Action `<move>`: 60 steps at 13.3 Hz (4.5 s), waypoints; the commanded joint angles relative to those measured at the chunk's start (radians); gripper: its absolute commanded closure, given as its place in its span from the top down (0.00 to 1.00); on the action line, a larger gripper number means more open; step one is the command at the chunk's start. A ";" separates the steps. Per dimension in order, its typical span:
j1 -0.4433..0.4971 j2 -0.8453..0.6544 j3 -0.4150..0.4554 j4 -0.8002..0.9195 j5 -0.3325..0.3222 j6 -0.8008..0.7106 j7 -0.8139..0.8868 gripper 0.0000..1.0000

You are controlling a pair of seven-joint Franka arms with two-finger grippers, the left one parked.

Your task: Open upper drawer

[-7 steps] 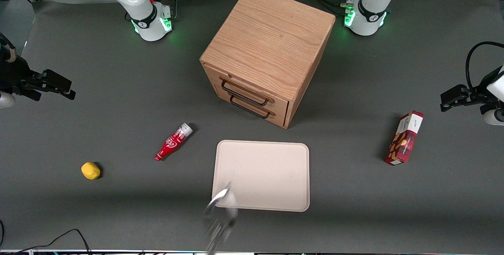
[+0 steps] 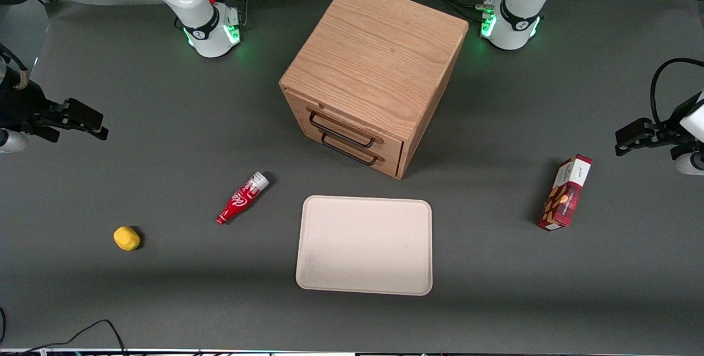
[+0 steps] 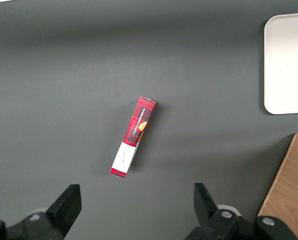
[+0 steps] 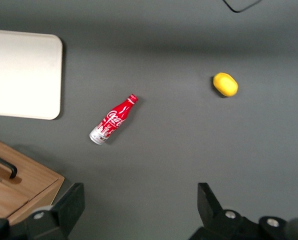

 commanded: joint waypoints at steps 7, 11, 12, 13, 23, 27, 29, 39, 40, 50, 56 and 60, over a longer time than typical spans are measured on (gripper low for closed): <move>0.007 0.054 0.258 0.032 -0.015 -0.030 -0.216 1.00; 0.007 0.170 0.426 0.077 -0.015 -0.014 -0.268 1.00; 0.006 0.219 0.457 0.107 -0.015 -0.014 -0.317 1.00; 0.006 0.258 0.483 0.130 -0.015 -0.014 -0.350 1.00; 0.043 0.506 0.648 0.141 -0.011 0.213 -0.358 1.00; 0.043 0.551 0.657 0.126 -0.009 0.263 -0.448 1.00; 0.044 0.559 0.657 0.123 -0.008 0.266 -0.471 1.00; 0.027 0.589 0.680 0.048 -0.005 0.362 -0.562 1.00; 0.024 0.592 0.671 0.054 -0.008 0.362 -0.583 1.00; 0.032 0.617 0.528 0.209 -0.048 0.363 -0.623 1.00; 0.027 0.637 0.473 0.246 -0.048 0.495 -0.652 1.00; 0.023 0.637 0.477 0.244 -0.028 0.494 -0.643 1.00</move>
